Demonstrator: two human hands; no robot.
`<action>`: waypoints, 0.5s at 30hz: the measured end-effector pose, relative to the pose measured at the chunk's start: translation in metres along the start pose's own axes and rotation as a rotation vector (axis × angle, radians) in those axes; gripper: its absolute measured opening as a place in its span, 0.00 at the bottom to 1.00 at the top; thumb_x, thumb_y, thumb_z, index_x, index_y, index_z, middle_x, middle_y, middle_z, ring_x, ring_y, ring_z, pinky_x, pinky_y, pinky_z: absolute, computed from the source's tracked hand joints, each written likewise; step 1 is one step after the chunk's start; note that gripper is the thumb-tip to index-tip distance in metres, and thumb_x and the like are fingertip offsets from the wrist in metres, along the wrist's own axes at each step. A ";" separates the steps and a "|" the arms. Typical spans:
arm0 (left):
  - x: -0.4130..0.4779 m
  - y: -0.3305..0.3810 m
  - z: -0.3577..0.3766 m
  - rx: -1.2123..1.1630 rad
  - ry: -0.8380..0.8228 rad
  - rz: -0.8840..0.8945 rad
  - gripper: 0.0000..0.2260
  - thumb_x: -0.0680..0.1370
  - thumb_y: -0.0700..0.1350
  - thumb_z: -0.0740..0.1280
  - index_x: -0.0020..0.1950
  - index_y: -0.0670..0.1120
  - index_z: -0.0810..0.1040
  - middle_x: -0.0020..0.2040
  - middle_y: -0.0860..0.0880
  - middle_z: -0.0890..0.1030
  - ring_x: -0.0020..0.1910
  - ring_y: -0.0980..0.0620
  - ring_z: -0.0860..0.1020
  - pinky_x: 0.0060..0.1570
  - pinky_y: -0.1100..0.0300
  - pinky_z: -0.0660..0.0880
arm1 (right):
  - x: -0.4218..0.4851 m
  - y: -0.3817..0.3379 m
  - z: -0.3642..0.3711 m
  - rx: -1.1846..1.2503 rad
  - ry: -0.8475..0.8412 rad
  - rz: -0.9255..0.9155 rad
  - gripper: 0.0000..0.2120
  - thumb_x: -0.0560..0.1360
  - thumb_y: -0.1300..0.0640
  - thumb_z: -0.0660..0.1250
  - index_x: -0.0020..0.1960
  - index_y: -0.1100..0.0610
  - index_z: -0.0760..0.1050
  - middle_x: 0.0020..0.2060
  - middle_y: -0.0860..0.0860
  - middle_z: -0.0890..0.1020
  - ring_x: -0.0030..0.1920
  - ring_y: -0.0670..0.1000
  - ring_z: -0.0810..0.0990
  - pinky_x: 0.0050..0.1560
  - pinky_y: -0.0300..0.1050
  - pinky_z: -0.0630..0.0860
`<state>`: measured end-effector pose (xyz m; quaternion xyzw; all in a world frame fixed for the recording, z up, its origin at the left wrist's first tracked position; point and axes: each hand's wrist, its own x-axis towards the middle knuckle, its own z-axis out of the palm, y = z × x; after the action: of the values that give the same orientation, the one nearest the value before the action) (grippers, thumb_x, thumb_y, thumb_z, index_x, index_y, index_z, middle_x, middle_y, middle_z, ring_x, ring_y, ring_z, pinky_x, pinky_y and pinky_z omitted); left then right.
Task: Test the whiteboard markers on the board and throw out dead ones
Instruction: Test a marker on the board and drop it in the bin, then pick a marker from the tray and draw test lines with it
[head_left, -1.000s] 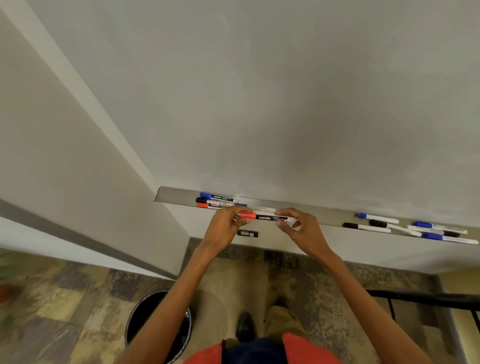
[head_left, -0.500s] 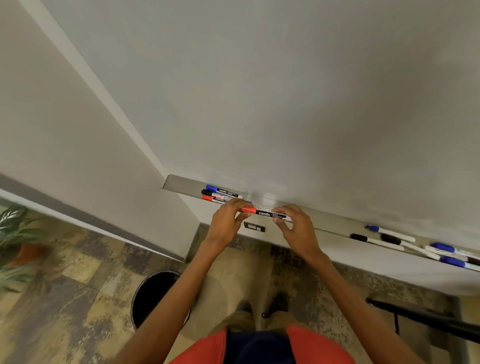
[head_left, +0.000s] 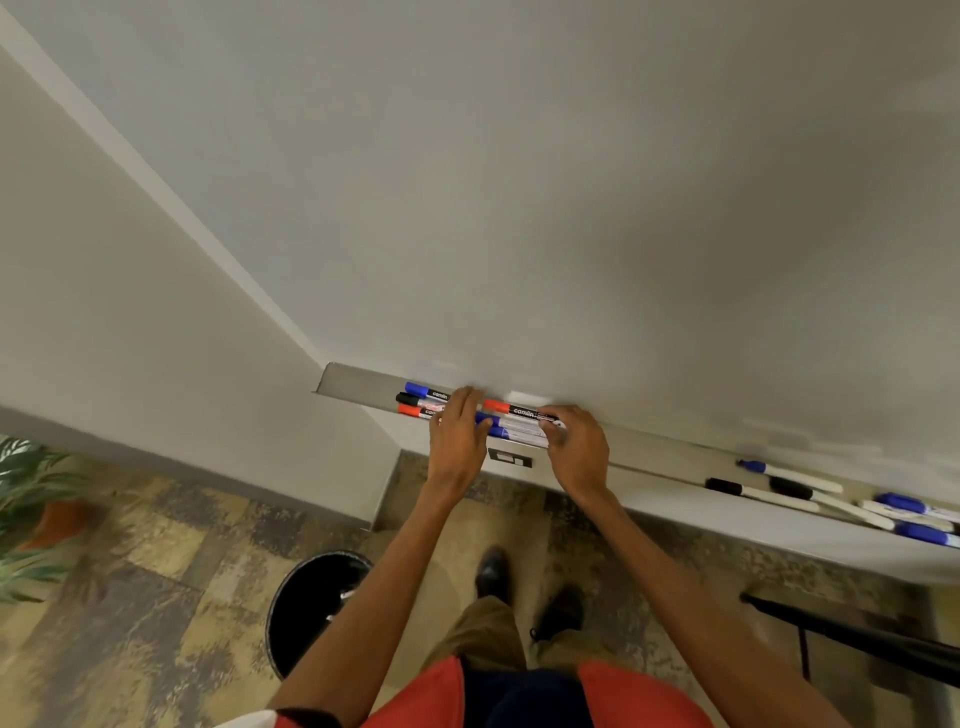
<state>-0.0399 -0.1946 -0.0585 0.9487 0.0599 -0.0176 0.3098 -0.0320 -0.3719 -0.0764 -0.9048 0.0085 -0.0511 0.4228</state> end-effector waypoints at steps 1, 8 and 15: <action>0.002 -0.007 0.003 0.053 -0.031 0.010 0.20 0.83 0.45 0.62 0.75 0.46 0.67 0.77 0.46 0.65 0.77 0.46 0.61 0.75 0.41 0.61 | 0.003 0.002 0.005 -0.020 0.001 0.020 0.07 0.77 0.60 0.69 0.54 0.55 0.82 0.50 0.52 0.84 0.50 0.53 0.80 0.51 0.52 0.78; 0.007 -0.040 0.014 0.262 -0.243 -0.013 0.25 0.85 0.53 0.53 0.81 0.50 0.52 0.82 0.46 0.48 0.81 0.46 0.44 0.75 0.37 0.44 | 0.008 0.016 0.031 -0.143 -0.038 0.057 0.10 0.76 0.63 0.69 0.56 0.55 0.82 0.53 0.54 0.84 0.53 0.56 0.80 0.56 0.52 0.75; 0.006 -0.054 0.018 0.250 -0.207 -0.005 0.26 0.85 0.56 0.51 0.82 0.50 0.51 0.82 0.45 0.48 0.81 0.46 0.44 0.78 0.40 0.43 | 0.010 0.016 0.042 -0.174 -0.041 0.031 0.16 0.74 0.69 0.68 0.57 0.56 0.82 0.52 0.54 0.84 0.54 0.56 0.81 0.59 0.54 0.77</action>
<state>-0.0409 -0.1615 -0.1046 0.9729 0.0272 -0.1234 0.1938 -0.0175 -0.3509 -0.1143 -0.9386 0.0184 -0.0249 0.3435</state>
